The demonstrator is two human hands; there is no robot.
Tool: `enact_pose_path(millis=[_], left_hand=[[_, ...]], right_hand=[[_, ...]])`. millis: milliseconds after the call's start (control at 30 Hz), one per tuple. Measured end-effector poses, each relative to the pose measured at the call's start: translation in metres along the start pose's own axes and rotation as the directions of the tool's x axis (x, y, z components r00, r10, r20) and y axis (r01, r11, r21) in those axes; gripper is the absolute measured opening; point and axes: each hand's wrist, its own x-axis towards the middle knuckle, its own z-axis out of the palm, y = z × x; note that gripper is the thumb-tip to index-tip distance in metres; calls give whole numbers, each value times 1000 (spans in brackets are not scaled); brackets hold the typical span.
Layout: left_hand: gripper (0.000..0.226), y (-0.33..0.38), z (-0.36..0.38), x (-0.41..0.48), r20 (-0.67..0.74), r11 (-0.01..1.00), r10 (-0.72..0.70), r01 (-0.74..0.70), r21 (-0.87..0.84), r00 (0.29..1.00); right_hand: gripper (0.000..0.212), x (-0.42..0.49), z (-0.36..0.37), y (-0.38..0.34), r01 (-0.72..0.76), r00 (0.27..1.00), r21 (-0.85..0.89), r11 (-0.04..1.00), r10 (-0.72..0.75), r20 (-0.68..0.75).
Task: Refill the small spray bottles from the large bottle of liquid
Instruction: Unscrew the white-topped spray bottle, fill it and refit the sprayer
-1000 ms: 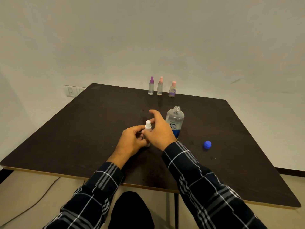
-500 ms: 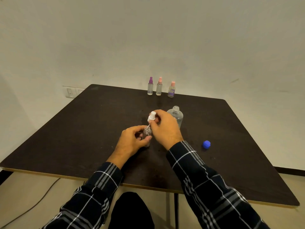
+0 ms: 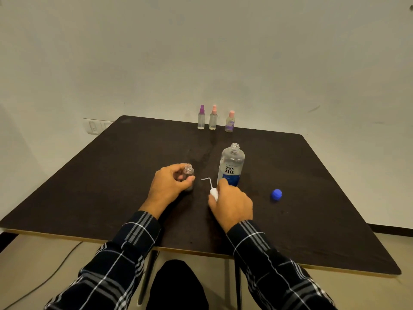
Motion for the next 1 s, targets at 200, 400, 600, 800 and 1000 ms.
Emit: enact_pose_path(millis=[200,400,600,800,1000], left_hand=[[37,-2,-3,-8,25,1000,-4,4,1,1000],[39,-6,0,-8,-5,1000,7,-8,-9,1000],[43,-12,2,-8,-2,998,11,-11,-57,1000],[42,-11,1,-6,20,1000,15,-14,-19,1000],[40,-9,-1,-6,29,1000,16,-16,0,999]], right_hand=[[55,4,-6,10,-121,993,56,991,122,-10],[72,29,-5,39,-135,905,591,795,342,-254],[76,55,-8,41,-20,992,724,690,105,-73],[71,69,-9,30,112,991,579,807,-52,-120],[76,76,-7,23,219,973,334,917,-179,-147]])
